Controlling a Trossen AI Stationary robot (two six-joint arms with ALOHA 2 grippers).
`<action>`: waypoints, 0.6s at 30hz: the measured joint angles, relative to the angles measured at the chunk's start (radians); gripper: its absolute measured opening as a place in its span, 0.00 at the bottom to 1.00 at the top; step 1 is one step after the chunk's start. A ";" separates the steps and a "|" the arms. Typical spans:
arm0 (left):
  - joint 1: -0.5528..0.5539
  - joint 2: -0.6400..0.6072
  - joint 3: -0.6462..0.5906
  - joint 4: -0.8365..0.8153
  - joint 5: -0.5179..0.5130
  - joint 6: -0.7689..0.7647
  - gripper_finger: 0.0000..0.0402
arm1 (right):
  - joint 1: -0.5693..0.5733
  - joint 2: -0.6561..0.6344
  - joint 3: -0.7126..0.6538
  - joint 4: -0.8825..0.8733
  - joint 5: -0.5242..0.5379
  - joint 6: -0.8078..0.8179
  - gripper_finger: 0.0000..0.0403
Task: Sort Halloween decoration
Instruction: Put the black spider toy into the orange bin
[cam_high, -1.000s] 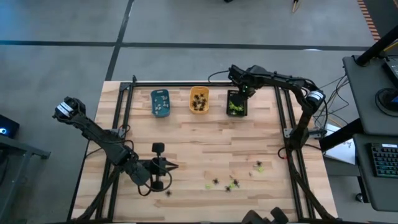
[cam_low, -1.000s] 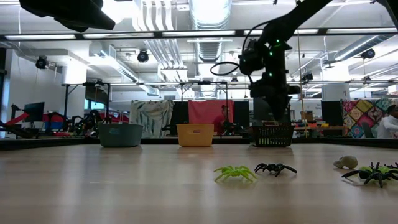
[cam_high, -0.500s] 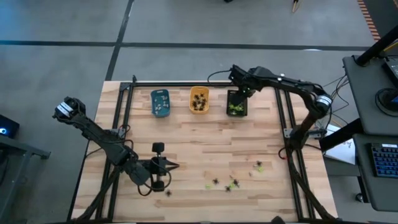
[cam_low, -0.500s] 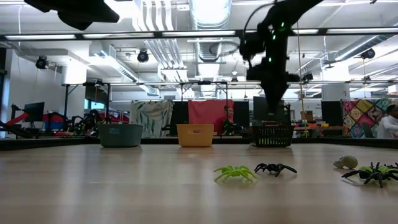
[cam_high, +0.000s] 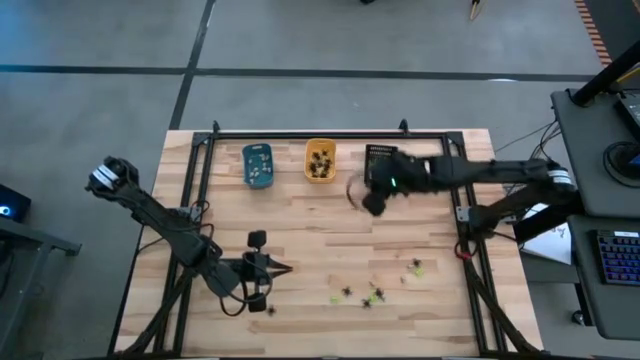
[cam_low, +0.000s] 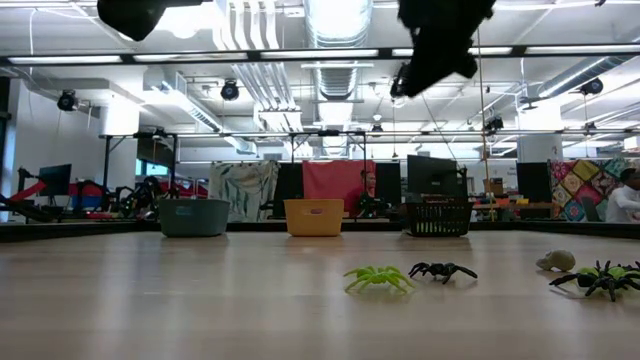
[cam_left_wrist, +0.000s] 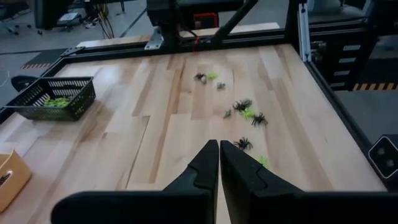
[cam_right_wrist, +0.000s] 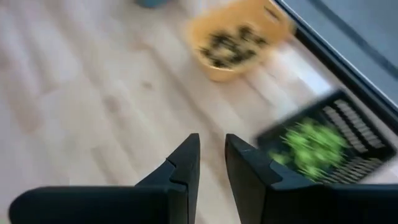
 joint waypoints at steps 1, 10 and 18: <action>0.000 0.007 0.000 0.008 0.000 0.001 0.00 | 0.044 -0.012 -0.016 0.024 0.018 0.007 0.17; 0.000 0.122 0.003 0.198 0.000 0.053 0.00 | 0.391 -0.046 -0.183 0.293 0.052 0.011 0.17; 0.003 0.290 0.073 0.372 -0.045 0.169 0.00 | 0.596 -0.043 -0.293 0.467 0.055 0.060 0.17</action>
